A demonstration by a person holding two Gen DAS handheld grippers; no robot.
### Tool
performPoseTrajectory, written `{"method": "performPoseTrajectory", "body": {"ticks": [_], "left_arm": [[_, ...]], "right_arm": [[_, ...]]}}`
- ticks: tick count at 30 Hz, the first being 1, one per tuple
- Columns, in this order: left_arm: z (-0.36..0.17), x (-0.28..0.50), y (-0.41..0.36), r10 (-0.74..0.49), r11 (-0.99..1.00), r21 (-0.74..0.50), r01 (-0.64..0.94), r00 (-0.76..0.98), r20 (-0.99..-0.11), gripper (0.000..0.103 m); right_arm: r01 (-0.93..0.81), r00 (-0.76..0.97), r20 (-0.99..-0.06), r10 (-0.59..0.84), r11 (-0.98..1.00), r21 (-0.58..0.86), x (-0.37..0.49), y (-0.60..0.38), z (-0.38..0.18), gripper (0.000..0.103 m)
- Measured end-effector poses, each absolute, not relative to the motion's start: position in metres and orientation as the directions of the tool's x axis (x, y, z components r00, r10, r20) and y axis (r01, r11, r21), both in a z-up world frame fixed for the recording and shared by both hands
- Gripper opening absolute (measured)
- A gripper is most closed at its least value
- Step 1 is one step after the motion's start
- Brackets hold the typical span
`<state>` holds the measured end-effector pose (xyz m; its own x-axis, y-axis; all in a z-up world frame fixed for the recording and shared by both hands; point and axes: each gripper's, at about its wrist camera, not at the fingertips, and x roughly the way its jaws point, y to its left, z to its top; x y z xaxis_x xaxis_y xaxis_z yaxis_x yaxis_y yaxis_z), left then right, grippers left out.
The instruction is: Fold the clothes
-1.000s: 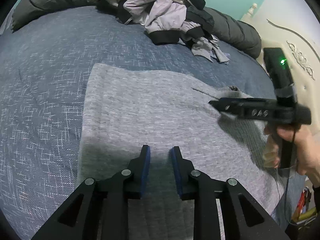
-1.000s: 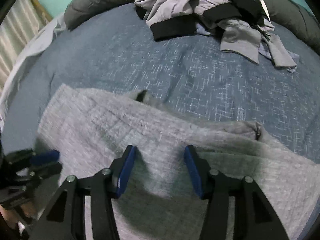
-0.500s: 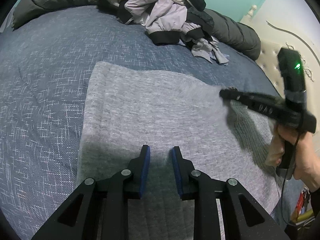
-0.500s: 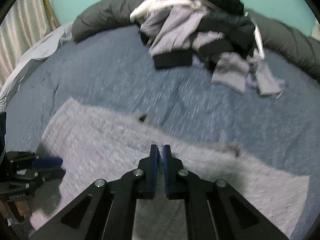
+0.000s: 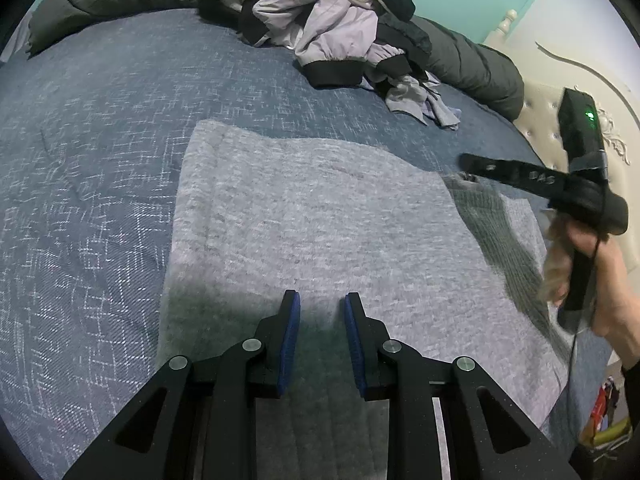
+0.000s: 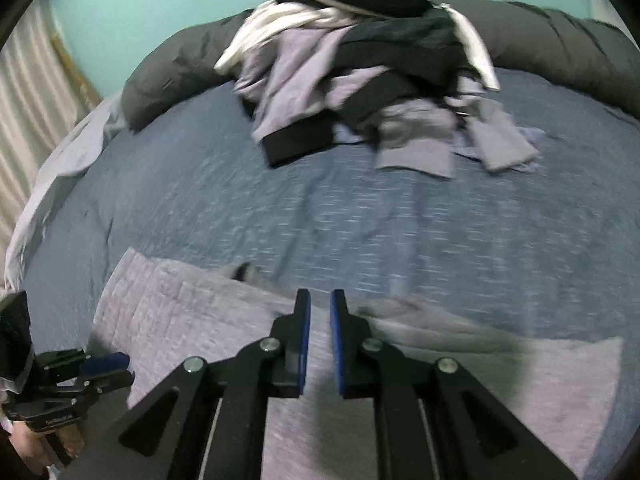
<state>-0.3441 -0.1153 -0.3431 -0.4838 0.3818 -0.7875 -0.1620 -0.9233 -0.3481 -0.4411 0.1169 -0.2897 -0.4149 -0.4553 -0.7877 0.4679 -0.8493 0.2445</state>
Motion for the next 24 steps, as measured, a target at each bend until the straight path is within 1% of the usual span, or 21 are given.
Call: {"method": "performPoseTrajectory", "body": {"ticks": [3,11,13,17,20,24], "left_arm": [[-0.342,-0.341,-0.115,0.378,-0.925,-0.345,-0.159,-0.485,-0.789,0.027],[-0.343,-0.339,-0.114,0.366,-0.930,-0.330,-0.161,-0.483,-0.796,0.027],[-0.343,-0.339,-0.115,0.369,-0.929,-0.333,-0.163,-0.483,-0.794,0.027],[-0.344,-0.338,-0.116,0.372,-0.927,-0.337,-0.161,-0.487,-0.790,0.027],[-0.342,-0.335,-0.118,0.362,-0.931,-0.332,-0.151,-0.499,-0.787,0.027],[-0.335,-0.331,-0.129,0.350,-0.934,-0.335,-0.125,-0.509,-0.786,0.027]], "right_arm": [[0.481,-0.378,-0.794,-0.476,-0.834,0.271,-0.438,0.129,-0.292,0.009],[0.501,-0.392,-0.854,-0.342,-0.858,0.113,-0.434,0.105,-0.318,0.009],[0.488,-0.366,-0.873,-0.321,-0.866,0.114,-0.438,0.108,-0.328,0.009],[0.496,-0.431,-0.864,-0.260,-0.868,0.015,-0.438,0.105,-0.331,0.003],[0.418,-0.484,-0.852,-0.200,-0.908,-0.025,-0.444,0.114,-0.327,0.002],[0.401,-0.482,-0.832,-0.276,-0.913,0.071,-0.443,0.132,-0.309,0.002]]}}
